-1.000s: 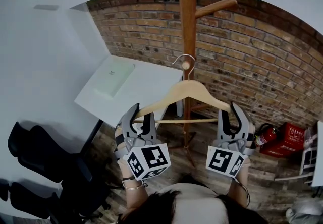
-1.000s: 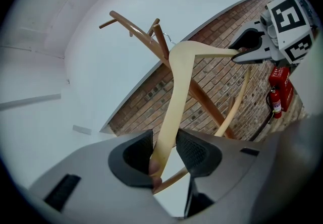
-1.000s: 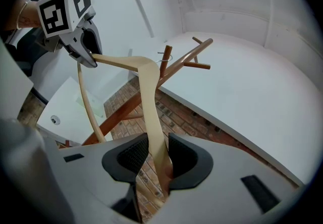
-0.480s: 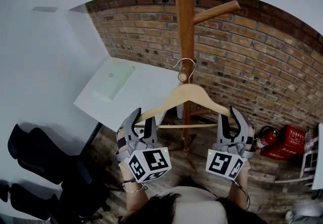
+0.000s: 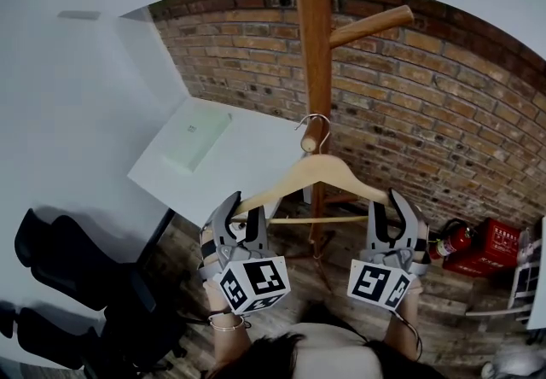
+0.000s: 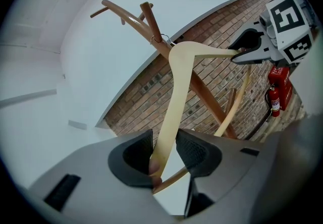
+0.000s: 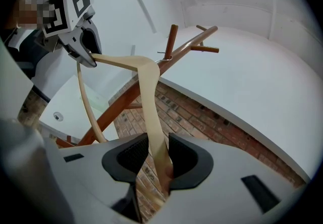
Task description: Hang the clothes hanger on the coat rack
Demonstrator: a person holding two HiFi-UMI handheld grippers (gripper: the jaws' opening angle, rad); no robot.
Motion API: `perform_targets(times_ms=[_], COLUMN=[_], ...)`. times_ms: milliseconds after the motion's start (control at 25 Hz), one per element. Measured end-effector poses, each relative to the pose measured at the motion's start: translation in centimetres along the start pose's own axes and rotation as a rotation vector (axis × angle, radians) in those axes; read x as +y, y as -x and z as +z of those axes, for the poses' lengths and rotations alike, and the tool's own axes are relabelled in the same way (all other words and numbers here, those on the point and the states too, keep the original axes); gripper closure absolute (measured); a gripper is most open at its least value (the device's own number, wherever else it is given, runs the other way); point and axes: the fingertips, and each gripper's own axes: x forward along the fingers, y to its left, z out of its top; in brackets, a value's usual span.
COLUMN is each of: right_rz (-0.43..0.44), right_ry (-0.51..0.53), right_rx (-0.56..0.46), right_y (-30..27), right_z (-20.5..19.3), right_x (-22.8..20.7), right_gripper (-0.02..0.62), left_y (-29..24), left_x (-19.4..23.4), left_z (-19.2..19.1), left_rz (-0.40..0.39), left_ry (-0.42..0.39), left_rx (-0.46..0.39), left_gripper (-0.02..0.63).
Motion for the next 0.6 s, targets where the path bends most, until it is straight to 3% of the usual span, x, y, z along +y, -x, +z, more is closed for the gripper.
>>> perform_targets(times_ms=[600], right_rz=[0.016], right_ry=[-0.068], right_rx=[-0.009], right_y=[-1.4], right_z=[-0.5], right_x=[0.9], right_gripper=[0.459], left_y=[-1.5], left_x=[0.2], left_z=[-0.1], left_rz=[0.014], left_ry=[0.075], left_rx=[-0.108], left_gripper=[0.453])
